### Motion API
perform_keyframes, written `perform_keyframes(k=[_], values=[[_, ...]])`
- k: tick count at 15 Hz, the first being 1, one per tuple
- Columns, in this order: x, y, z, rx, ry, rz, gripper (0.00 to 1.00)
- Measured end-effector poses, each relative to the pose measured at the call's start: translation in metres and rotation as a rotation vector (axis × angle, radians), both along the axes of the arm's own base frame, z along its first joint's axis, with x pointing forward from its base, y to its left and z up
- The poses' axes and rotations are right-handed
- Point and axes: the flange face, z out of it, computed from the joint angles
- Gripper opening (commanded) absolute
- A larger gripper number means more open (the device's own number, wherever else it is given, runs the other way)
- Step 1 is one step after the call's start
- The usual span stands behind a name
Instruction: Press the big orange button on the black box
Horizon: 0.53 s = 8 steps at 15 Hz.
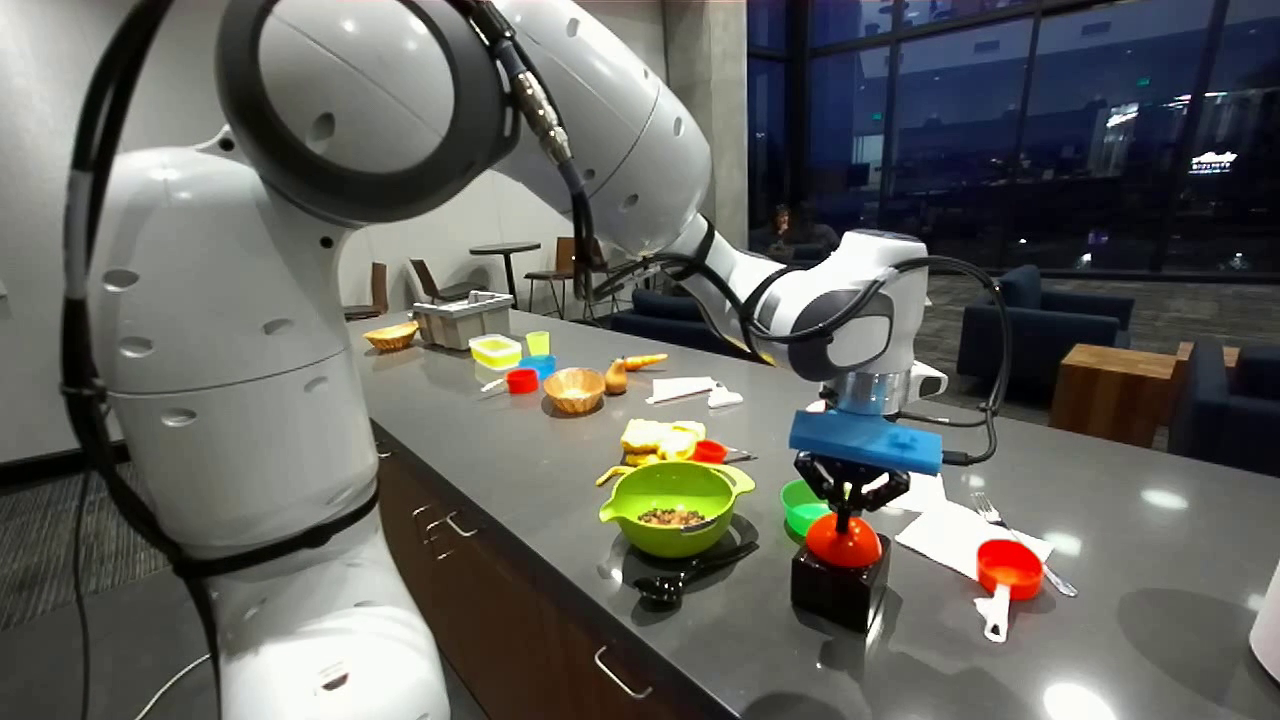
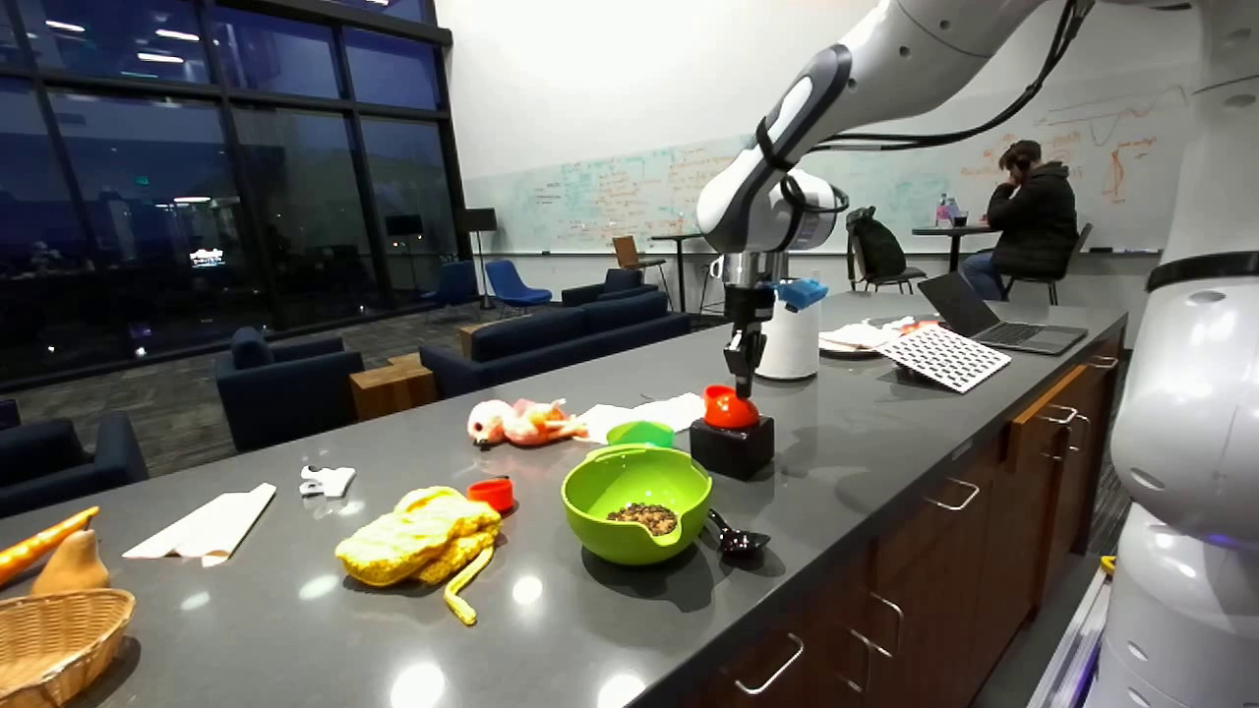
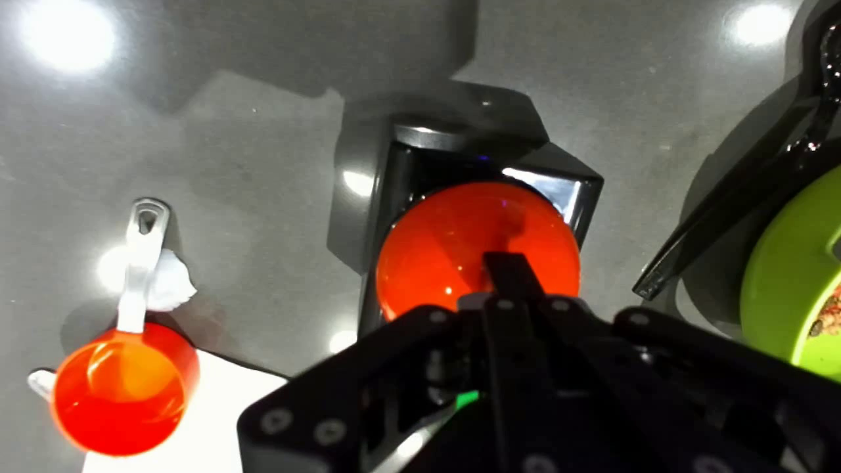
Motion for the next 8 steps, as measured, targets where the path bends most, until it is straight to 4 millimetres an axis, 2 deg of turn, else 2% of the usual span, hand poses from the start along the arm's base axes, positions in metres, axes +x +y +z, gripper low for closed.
perform_keyframes(k=[5,6,8], values=[[-0.012,-0.004,0.025,-0.039,0.019,0.006,0.0],[-0.016,-0.005,0.033,-0.043,0.028,-0.005,0.26],[-0.025,-0.008,0.049,-0.063,0.039,-0.066,0.32]])
